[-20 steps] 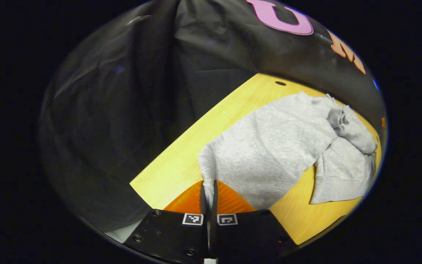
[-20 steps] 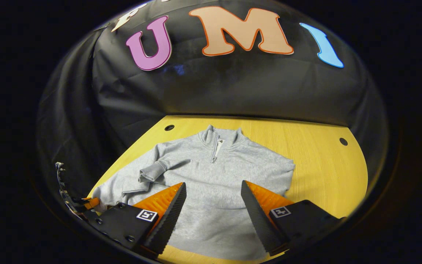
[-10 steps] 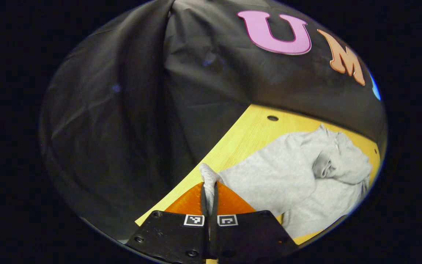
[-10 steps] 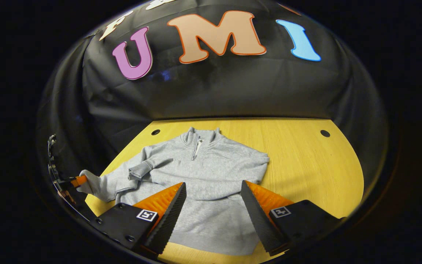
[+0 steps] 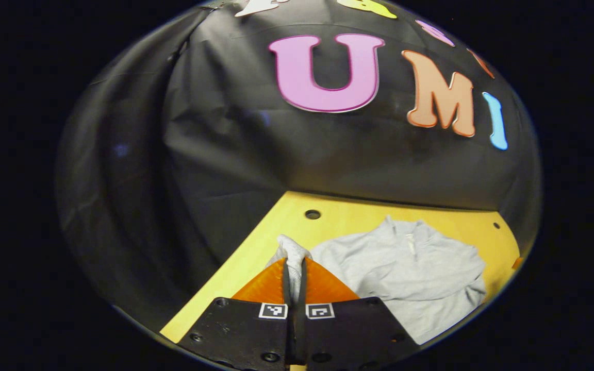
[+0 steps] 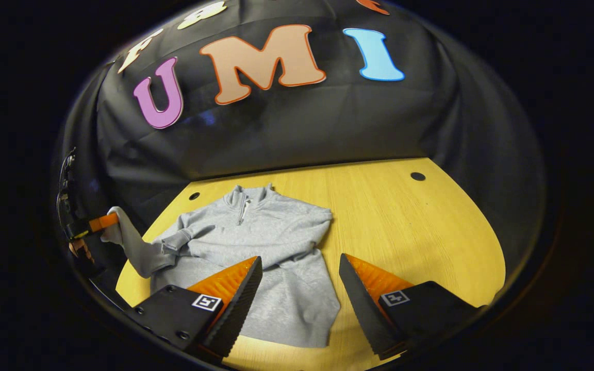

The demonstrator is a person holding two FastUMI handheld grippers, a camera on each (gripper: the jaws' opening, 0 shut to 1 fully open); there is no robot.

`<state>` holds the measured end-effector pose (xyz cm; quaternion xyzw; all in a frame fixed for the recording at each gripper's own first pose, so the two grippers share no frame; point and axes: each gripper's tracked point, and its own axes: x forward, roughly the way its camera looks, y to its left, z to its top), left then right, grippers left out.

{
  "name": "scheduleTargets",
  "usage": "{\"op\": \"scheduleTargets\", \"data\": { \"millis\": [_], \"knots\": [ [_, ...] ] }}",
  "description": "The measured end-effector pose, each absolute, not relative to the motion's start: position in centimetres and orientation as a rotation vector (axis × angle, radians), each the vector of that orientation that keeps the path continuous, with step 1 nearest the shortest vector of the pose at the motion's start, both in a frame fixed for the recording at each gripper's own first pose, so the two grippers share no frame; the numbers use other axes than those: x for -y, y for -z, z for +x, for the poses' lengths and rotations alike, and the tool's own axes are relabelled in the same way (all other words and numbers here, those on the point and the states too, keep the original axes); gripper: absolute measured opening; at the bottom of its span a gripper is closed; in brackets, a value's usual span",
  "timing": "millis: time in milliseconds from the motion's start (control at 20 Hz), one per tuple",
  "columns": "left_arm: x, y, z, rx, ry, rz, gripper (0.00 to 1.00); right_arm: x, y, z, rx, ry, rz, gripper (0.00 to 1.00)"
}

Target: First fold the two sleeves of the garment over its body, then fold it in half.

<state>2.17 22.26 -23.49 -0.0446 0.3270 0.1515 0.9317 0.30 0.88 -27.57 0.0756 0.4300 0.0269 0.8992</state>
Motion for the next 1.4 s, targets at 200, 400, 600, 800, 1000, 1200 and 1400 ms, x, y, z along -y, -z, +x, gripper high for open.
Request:
{"op": "scheduleTargets", "data": {
  "millis": [200,400,600,800,1000,1200,1400],
  "knots": [
    [-15.3,22.5,6.5,-0.638,-0.163,-0.058,0.00,2.0,27.4,-1.2,-0.885,0.004,0.171,0.96],
    [-8.7,23.0,9.3,-0.627,-0.025,-0.048,0.00,5.0,27.2,-2.8,-0.885,0.066,0.188,0.96],
    [-2.7,23.1,10.4,-0.622,0.094,-0.035,0.00,7.7,26.7,-4.3,-0.886,0.116,0.194,0.96],
    [2.6,24.7,11.5,-0.652,0.173,-0.051,0.00,9.7,25.9,-5.5,-0.881,0.149,0.189,0.96],
    [7.0,28.0,11.8,-0.703,0.223,-0.013,0.00,11.1,25.6,-7.2,-0.896,0.169,0.179,0.96],
    [10.0,32.5,11.6,-0.788,0.277,0.090,0.00,11.4,25.9,-8.3,-0.918,0.162,0.160,0.96],
    [10.8,35.4,11.0,-0.840,0.280,0.130,0.01,9.9,25.7,-7.6,-0.913,0.118,0.143,0.96]
  ]
}}
